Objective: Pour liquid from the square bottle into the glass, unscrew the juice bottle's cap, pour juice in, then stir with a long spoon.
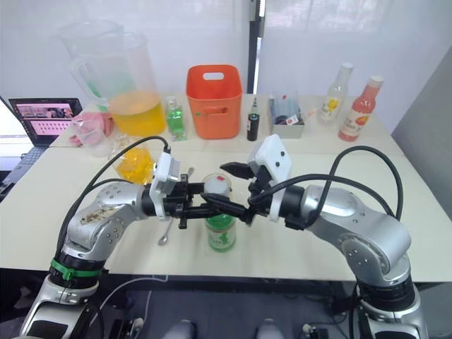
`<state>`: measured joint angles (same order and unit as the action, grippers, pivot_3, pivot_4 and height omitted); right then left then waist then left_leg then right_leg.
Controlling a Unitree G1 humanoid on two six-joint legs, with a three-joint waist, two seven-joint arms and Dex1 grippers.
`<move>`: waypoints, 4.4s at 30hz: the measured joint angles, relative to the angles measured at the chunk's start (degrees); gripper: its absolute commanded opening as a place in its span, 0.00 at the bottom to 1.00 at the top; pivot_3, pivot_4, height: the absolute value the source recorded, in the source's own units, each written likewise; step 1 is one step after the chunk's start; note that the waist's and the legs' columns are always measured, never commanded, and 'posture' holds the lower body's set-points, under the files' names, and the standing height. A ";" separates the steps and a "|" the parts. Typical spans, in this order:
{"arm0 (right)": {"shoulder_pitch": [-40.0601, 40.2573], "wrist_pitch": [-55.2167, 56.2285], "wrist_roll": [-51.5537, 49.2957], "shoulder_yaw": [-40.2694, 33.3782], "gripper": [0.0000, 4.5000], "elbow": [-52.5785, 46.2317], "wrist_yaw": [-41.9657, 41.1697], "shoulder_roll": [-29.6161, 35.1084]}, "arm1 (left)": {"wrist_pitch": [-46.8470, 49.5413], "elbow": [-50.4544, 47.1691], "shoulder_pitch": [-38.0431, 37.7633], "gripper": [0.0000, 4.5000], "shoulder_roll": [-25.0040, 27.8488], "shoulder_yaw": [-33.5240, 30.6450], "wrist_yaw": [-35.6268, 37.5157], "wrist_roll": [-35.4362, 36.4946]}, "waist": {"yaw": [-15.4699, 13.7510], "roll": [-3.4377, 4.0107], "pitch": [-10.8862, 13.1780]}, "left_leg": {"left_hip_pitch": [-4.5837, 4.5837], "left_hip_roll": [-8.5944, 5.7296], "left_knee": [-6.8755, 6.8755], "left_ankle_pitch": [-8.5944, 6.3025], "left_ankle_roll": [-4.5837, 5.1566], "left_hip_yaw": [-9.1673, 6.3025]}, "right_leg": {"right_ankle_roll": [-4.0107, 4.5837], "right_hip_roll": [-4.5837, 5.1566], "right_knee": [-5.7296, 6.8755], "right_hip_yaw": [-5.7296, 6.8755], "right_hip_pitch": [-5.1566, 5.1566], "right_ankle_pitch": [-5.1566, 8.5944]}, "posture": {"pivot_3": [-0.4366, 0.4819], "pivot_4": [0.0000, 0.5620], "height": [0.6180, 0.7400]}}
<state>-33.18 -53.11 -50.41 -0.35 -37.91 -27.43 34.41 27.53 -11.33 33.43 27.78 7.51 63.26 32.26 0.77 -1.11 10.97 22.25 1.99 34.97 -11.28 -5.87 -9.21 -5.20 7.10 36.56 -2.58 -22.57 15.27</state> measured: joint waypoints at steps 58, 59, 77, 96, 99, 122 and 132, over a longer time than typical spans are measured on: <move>-9.29 7.49 6.19 2.21 0.99 12.24 -21.62 1.58 | 5.99 -8.00 -2.70 0.36 3.37 -1.42 -6.61 3.08 | 1.47 0.01 0.00 | 0.05 0.01 -0.08 -0.03 0.04 -0.03 | 0.25 0.00 -0.33 0.06 0.08 -0.22 | 0.48 0.27 1.00; -8.23 5.80 5.98 1.70 0.99 10.13 -18.30 0.96 | 5.79 -7.61 -2.46 0.36 3.23 -1.23 -6.27 3.03 | 1.34 0.01 0.00 | 0.05 0.01 -0.08 -0.03 0.04 -0.03 | 0.24 0.00 -0.34 0.06 0.08 -0.22 | 0.48 0.27 1.00; -6.15 -7.64 -2.36 -0.10 0.45 0.71 -0.17 0.11 | 3.42 -3.59 -0.25 0.36 1.59 0.08 -2.66 1.31 | 0.48 0.01 0.00 | 0.04 0.00 -0.06 -0.03 0.05 -0.03 | 0.22 0.00 -0.39 0.06 0.12 -0.21 | 0.48 0.27 1.00; -20.99 22.67 14.35 15.13 0.37 32.69 -48.21 1.51 | 3.92 -7.86 -3.19 0.36 3.61 -1.87 -4.18 1.10 | 1.76 0.00 -0.01 | -0.08 0.02 -0.12 -0.03 0.05 -0.03 | -0.11 0.00 -0.42 0.08 0.23 -0.02 | 0.48 0.27 1.00; -24.82 26.93 16.39 16.57 0.37 40.33 -56.94 -1.62 | 3.99 -9.63 -4.37 0.36 4.05 -2.52 -4.98 1.27 | 1.95 0.00 -0.01 | -0.06 0.02 -0.12 -0.03 0.05 -0.03 | -0.04 0.00 -0.42 0.07 0.21 -0.06 | 0.48 0.27 1.00; -22.42 18.10 11.06 10.30 0.99 32.54 -48.96 2.17 | 4.69 -9.60 -5.03 0.36 4.48 -3.55 -7.21 2.01 | 1.73 0.01 -0.01 | -0.05 0.02 -0.11 -0.03 0.04 -0.03 | 0.24 -0.01 -0.35 0.07 0.17 -0.22 | 0.48 0.27 1.00; -12.64 -5.68 4.11 -1.13 0.99 10.05 -16.81 2.22 | 2.32 -5.93 -4.41 0.36 3.30 -2.85 -4.50 2.01 | 1.55 0.01 -0.02 | -0.07 0.01 -0.06 -0.03 0.05 -0.03 | 0.21 -0.01 -0.32 0.06 0.21 -0.21 | 0.48 0.27 1.00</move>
<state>-45.82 -58.79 -46.30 -1.47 -27.86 -44.24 36.63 29.84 -17.26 29.02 31.08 4.65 58.76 34.27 2.32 -1.10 10.95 22.18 2.00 34.92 -11.31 -5.82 -9.24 -4.99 7.09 36.25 -2.52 -22.36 15.06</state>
